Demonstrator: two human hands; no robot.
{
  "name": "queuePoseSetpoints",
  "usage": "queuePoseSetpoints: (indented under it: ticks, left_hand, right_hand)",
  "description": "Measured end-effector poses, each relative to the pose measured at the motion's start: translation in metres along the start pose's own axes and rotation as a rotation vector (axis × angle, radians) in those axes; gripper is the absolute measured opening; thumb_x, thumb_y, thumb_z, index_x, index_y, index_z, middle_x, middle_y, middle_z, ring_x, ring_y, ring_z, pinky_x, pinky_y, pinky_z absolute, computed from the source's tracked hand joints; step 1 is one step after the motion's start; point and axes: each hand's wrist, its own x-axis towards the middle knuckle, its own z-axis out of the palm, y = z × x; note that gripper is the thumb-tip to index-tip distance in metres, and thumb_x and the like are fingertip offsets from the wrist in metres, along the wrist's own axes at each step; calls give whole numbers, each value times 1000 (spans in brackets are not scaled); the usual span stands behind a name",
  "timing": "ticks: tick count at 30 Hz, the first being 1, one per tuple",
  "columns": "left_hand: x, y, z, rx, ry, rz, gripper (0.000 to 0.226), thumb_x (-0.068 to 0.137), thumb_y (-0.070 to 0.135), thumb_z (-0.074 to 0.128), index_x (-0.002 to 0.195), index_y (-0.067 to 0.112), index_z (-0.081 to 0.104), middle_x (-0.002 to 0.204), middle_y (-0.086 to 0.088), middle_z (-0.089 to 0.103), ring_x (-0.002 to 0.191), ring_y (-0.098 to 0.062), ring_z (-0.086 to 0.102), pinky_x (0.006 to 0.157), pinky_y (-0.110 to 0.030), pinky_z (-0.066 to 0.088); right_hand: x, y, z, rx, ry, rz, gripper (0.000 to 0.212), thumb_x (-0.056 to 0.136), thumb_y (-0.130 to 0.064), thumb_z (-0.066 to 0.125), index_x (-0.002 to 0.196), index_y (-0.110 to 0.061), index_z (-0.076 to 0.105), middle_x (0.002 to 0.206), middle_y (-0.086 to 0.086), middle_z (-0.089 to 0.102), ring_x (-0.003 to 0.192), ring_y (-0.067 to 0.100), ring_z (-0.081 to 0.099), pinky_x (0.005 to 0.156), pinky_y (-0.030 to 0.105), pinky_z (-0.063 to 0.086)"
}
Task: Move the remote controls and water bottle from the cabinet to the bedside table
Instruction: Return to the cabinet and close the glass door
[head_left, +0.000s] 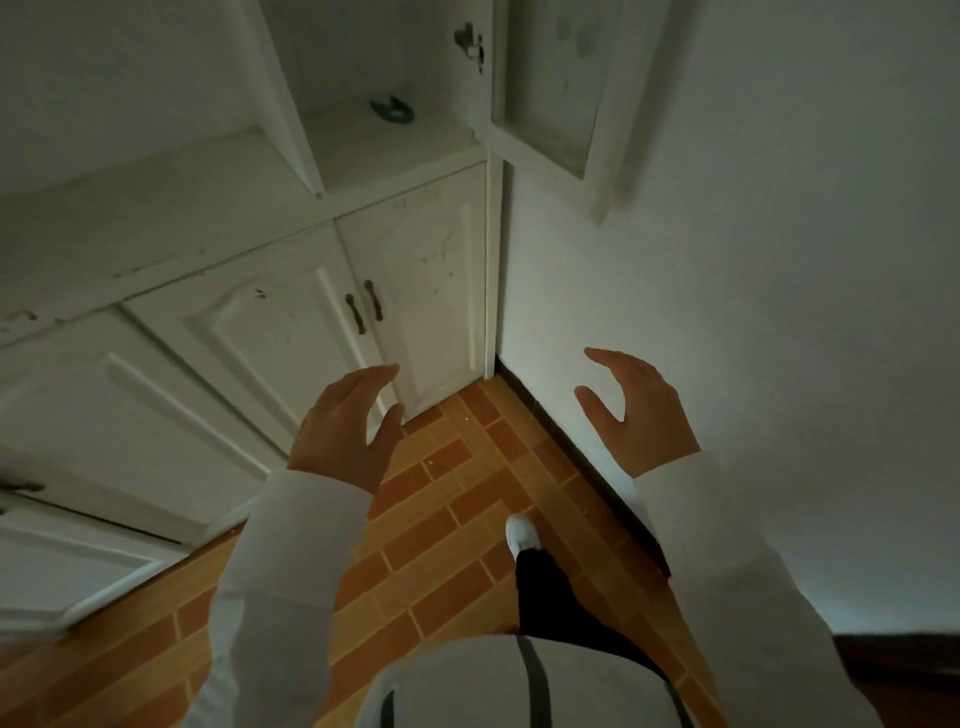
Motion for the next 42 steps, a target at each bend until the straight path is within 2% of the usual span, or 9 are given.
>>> queuePoseSetpoints:
  ticks: [2,9,12,16,19,23,26,33,42]
  left_hand:
    - [22,1,9,-13,13,-19,38,88,19,58,126,17,57,124,-5,62,115,-26,57,97,-45,46]
    - [115,20,40,-39,82,-32,36,87,18,60,124,15,58,122,-6,63,112,-26,59,95,-45,48]
    - [155,30,50,-35,114,-25,37,87,18,61,124,16,58,121,-5,63,108,-26,61,93,-44,50]
    - [198,46,66,-49,147,-15,38,86,16,62,125,14,58,122,-6,62,104,-27,62,89,-41,52]
    - [221,57,75,-66,144,-10,38,87,16,61,125,13,58,121,-6,62,104,-26,62,90,-41,51]
    - [241,59,82,-49,145,1,38,87,15,62,124,11,58,119,-8,64,100,-28,63,89,-38,51]
    - [253,56,82,-54,149,-18,38,87,15,60,125,11,58,122,-7,62,107,-27,61,88,-41,52]
    - [273,40,78,-64,140,14,38,87,15,61,125,11,57,123,-7,62,110,-25,60,85,-47,54]
    - [296,36,75,-82,136,77,37,87,14,61,124,9,58,122,-8,63,111,-25,60,92,-47,51]
  right_hand:
    - [27,4,2,8,-12,-11,45,93,-31,53,135,-18,47,139,5,50,132,21,42,106,28,30]
    - [133,24,-11,6,-26,-74,46,93,-32,53,135,-17,46,141,5,49,134,23,41,110,37,34]
    - [176,31,-21,7,-26,-107,46,93,-31,54,135,-17,46,139,5,50,133,22,41,108,32,31]
    - [225,39,-32,5,-17,-162,45,92,-33,54,134,-18,47,137,5,52,130,22,45,107,36,37]
    - [251,43,-36,7,-14,-190,45,92,-31,55,134,-17,47,136,4,53,129,21,46,105,31,35]
    - [273,47,-31,7,-25,-218,45,92,-30,55,134,-16,48,135,3,54,127,19,48,103,23,32]
    - [285,48,-27,9,-32,-221,44,92,-30,55,134,-16,48,135,2,54,126,18,49,102,21,30]
    - [299,42,-17,29,-6,-199,44,92,-29,56,134,-17,48,134,3,54,126,18,49,101,21,30]
    - [305,38,-18,14,46,-161,44,92,-31,55,133,-16,49,133,4,56,124,20,51,102,25,34]
